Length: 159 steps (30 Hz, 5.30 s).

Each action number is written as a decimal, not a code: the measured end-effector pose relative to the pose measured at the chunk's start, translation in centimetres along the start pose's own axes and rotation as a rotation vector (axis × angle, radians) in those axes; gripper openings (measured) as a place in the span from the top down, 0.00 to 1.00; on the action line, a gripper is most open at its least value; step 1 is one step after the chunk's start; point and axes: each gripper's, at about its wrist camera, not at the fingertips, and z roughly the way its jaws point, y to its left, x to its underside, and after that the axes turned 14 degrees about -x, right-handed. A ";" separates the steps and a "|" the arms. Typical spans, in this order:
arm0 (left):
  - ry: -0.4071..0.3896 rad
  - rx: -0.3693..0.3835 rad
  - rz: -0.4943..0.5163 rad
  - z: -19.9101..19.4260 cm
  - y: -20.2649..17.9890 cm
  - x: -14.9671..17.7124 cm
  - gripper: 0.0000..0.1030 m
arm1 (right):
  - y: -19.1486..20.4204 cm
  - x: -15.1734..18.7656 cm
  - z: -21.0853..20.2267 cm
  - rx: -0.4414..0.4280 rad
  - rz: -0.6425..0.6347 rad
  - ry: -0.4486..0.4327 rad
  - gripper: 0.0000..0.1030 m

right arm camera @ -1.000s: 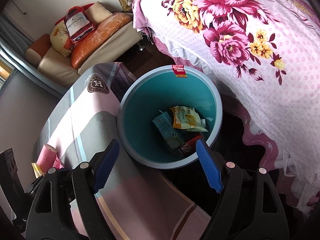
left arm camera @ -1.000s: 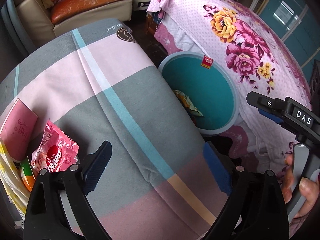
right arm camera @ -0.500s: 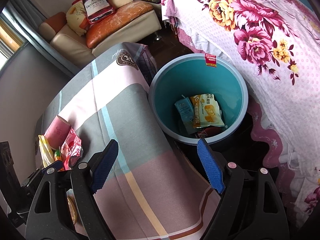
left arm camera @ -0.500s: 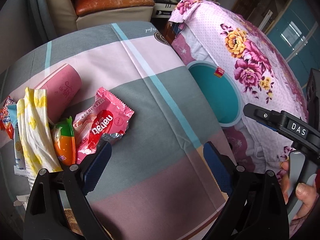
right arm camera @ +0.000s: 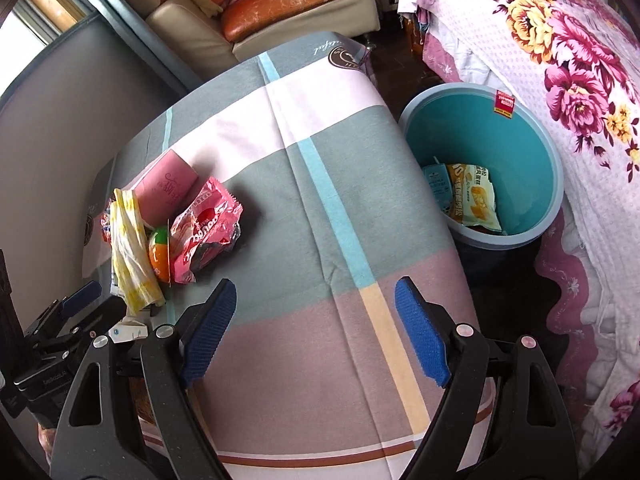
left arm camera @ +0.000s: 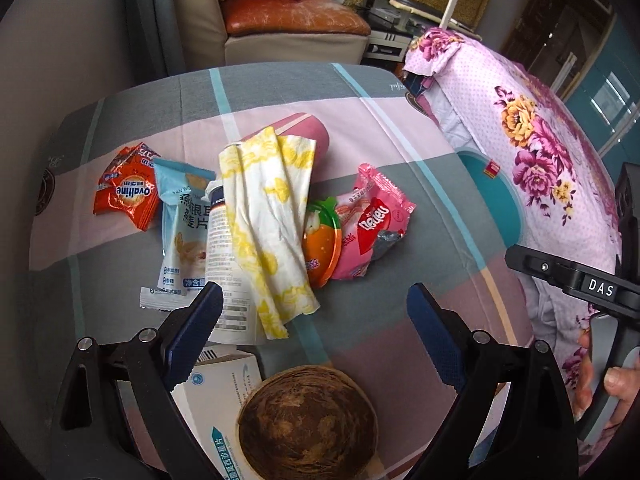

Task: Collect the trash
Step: 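Move both tools back to the table toward the woven bowl and white medicine box, then grasp the woven bowl rim with the right tool while the left tool grasps the white medicine box, then lift the woven bowl with the right tool while the left tool lifts the medicine box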

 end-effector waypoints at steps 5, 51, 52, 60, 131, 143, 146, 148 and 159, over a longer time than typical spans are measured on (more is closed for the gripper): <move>0.030 -0.010 -0.085 0.3 4.9 1.9 0.09 | 3.4 2.1 2.8 -0.051 -0.037 0.102 0.24; 0.125 -0.060 -0.008 2.5 5.6 10.9 0.19 | 7.4 6.8 4.9 -0.081 -0.140 0.131 0.91; 0.119 -0.060 -0.023 2.5 5.8 10.7 0.26 | 7.4 6.8 5.1 -0.091 -0.132 0.140 0.88; 0.120 0.012 -0.130 2.6 8.2 10.3 0.31 | 7.5 8.4 6.7 -0.108 -0.124 0.193 0.66; 0.206 -0.088 -0.162 -0.2 0.2 10.5 0.33 | 2.7 5.8 -3.1 -0.183 -0.163 -0.069 0.92; 0.040 -0.022 -0.053 -3.7 -4.1 5.1 0.33 | -0.4 3.4 -5.4 -0.169 -0.098 -0.155 0.92; 0.023 -0.010 -0.010 -2.9 -6.4 3.0 0.33 | -2.6 2.0 -6.6 -0.148 -0.053 -0.201 0.92; 0.014 0.006 0.018 -2.3 -8.0 1.7 0.33 | -4.3 1.0 -7.4 -0.133 -0.018 -0.234 0.92; -0.010 0.091 0.200 1.6 -19.7 -5.6 0.33 | -14.5 -3.3 -10.5 -0.052 0.174 -0.374 0.92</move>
